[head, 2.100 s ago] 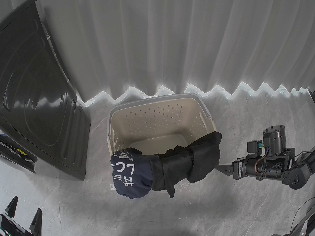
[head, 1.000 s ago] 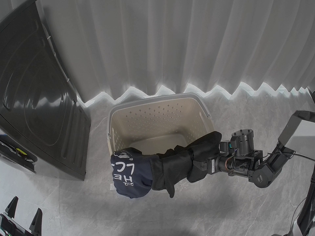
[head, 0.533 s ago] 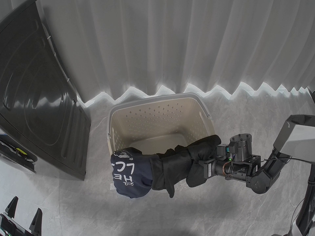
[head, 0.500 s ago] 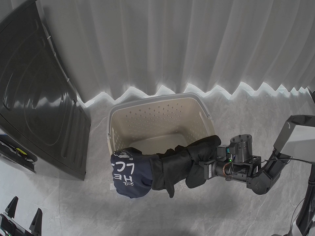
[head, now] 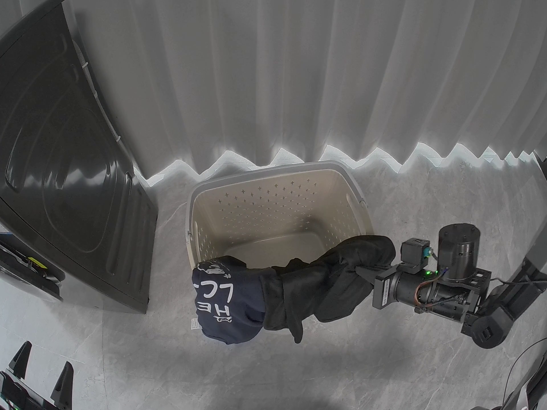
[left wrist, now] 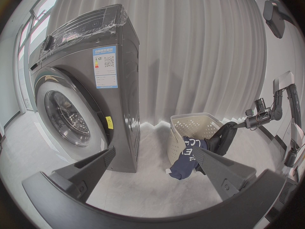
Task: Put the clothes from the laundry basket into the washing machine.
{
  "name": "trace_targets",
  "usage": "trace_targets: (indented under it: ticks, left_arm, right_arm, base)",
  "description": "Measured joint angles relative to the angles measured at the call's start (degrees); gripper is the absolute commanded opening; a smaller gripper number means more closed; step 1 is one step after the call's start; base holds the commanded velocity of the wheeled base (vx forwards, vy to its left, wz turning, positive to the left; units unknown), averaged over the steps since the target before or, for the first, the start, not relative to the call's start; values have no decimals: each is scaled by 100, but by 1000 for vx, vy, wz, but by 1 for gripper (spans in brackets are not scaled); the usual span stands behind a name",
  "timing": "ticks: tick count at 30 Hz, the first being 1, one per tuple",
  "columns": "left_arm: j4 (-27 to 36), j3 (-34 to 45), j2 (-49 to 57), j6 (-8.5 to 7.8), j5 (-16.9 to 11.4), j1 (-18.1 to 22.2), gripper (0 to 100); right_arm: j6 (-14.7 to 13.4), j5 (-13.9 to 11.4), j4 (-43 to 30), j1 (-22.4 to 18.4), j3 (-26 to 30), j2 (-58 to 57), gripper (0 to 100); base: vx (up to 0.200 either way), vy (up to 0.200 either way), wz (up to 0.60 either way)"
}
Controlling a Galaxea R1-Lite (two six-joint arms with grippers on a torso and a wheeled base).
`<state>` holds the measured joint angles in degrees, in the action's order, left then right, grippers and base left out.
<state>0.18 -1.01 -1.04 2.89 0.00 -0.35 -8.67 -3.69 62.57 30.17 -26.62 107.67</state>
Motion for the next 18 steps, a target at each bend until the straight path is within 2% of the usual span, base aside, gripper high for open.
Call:
trace_targets:
  ticks: [6,18]
  left_arm:
    - [0,0,0,-2,0,0,100]
    - [2,0,0,-10,0,2,100]
  right_arm:
    - [-26,24,84,41,257,-450,0]
    - [11,123,148,139,343,-1538,0]
  base:
    - [0,0,0]
    - [0,0,0]
